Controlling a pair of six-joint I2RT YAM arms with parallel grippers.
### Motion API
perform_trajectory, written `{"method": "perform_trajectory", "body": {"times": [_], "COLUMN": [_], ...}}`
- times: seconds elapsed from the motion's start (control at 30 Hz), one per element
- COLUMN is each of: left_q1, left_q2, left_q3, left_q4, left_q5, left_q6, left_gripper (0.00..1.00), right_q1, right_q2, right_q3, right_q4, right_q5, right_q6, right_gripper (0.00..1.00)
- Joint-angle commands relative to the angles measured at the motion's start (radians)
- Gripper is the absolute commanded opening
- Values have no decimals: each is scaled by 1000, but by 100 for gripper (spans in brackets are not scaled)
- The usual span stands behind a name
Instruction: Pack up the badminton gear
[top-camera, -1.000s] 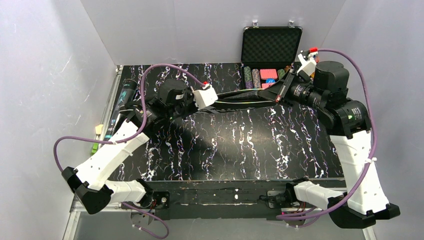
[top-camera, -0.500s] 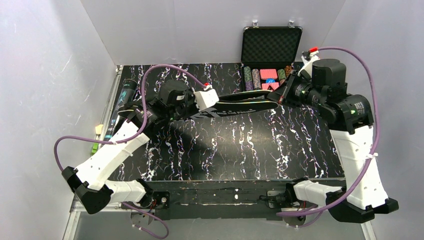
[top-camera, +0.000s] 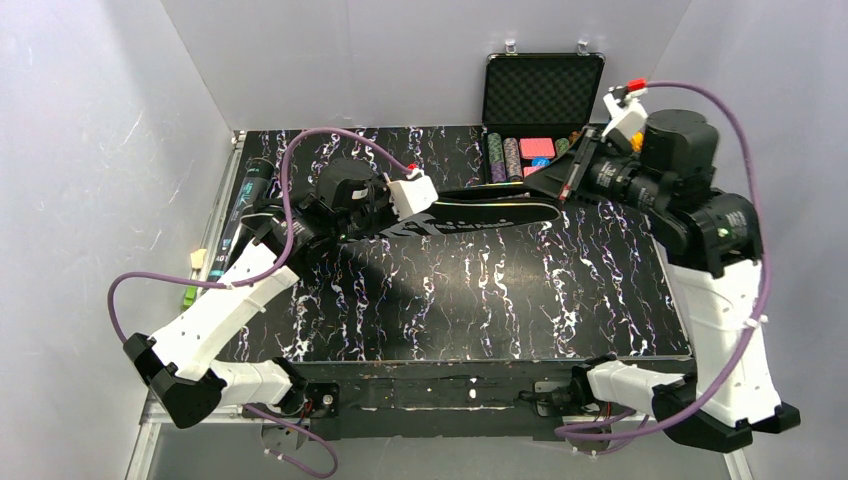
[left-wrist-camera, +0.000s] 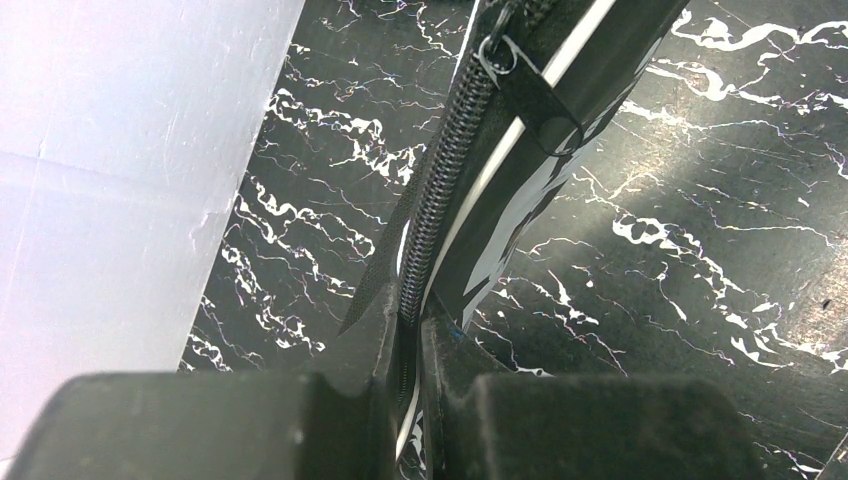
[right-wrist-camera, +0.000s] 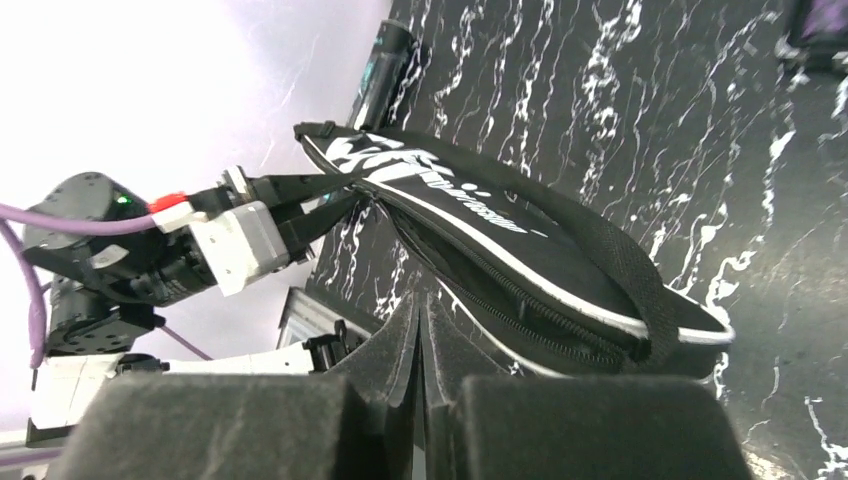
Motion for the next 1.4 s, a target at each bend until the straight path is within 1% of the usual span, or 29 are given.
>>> {"method": "perform_trajectory", "body": {"times": [0.0, 0.1, 0.2, 0.3, 0.33, 0.4, 0.43, 0.47, 0.53, 0.6, 0.63, 0.7, 0.73, 0.77, 0.83, 0.9, 1.0, 1.07, 1.13, 1.23, 1.37], "left_q1": [-5, -5, -5, -5, -5, -5, -5, -6, -5, -5, -6, -5, -5, -5, -5, -5, -5, -7, -11, -15, -18], "left_q2": [-46, -47, -45, -43, -40, -33, -27, -21, -8, 2, 7, 12, 15, 19, 35, 58, 75, 75, 72, 61, 55], "left_q3": [53, 53, 56, 54, 53, 48, 44, 39, 29, 23, 19, 13, 14, 19, 31, 54, 87, 97, 102, 113, 147], "left_q4": [91, 92, 92, 92, 92, 94, 98, 102, 111, 124, 130, 147, 153, 154, 154, 150, 127, 115, 98, 58, 8], "left_q5": [15, 15, 15, 15, 15, 15, 15, 14, 2, -19, -32, -61, -69, -74, -91, -116, -70, -28, 6, 94, 210], "left_q6": [0, -3, -7, -10, -13, -27, -38, -49, -80, -122, -136, -163, -175, -184, -207, -225, -238, -243, -241, -239, -248], "left_gripper": [0, 0, 0, 0, 0, 0, 0, 0, 0, 0, 0, 0, 0, 0, 0, 0, 0, 0, 0, 0, 0], "right_q1": [9, 9, 7, 7, 7, 7, 7, 7, 7, 7, 8, 16, 29, 43, 73, 136, 214, 223, 223, 220, 190], "right_q2": [11, 14, 13, 17, 15, 10, 9, 10, 5, -20, -43, -117, -149, -175, -207, -216, -169, -143, -127, -102, -81], "right_q3": [-102, -116, -106, -39, -9, 39, 55, 65, 49, -22, -93, -279, -375, -465, -546, -590, -602, -627, -645, -650, -688], "right_q4": [66, 12, -38, -65, -57, -10, 19, 47, 103, 175, 239, 437, 516, 555, 606, 641, 642, 694, 730, 752, 817], "right_q5": [-65, -22, 59, 138, 137, 88, 50, 6, -99, -190, -234, -300, -307, -296, -267, -223, -137, -110, -44, 58, 115], "right_q6": [27, -1, -24, -41, -44, -39, -30, -16, 23, 71, 105, 200, 239, 261, 263, 247, 205, 201, 187, 133, 121], "right_gripper": [6, 6, 5, 7, 11, 26, 35, 41, 48, 51, 53, 56, 59, 60, 62, 63, 63, 63, 63, 62, 59]}}
